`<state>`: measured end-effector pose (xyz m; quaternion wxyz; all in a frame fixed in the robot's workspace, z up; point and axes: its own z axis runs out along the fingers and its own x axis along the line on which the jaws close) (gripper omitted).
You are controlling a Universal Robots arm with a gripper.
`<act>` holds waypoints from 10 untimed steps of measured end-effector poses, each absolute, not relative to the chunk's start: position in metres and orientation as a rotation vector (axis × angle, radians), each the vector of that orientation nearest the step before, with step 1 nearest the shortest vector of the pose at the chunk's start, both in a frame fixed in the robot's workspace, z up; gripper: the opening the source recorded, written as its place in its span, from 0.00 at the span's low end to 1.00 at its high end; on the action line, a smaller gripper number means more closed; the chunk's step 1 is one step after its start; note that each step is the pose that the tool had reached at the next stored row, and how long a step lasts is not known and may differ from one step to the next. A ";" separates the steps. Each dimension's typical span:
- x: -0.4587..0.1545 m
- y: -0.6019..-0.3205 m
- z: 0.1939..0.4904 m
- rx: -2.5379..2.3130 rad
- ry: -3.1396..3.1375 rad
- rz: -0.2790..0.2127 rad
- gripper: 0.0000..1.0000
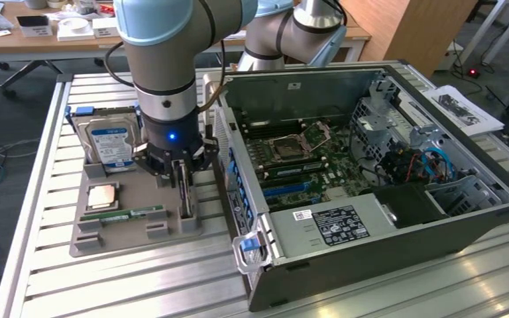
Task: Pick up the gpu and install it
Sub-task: 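Pick up the gpu and move the gpu toward the slot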
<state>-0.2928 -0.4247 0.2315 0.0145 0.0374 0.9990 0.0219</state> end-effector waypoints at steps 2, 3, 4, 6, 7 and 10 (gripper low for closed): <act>-0.292 -0.425 0.232 0.116 3.110 0.068 0.36; -0.292 -0.425 0.232 0.116 3.110 0.068 0.36; -0.292 -0.425 0.232 0.116 3.110 0.068 0.36; -0.292 -0.425 0.232 0.116 3.110 0.068 0.36; -0.292 -0.425 0.232 0.116 3.110 0.068 0.36; -0.291 -0.425 0.232 0.116 3.110 0.068 0.36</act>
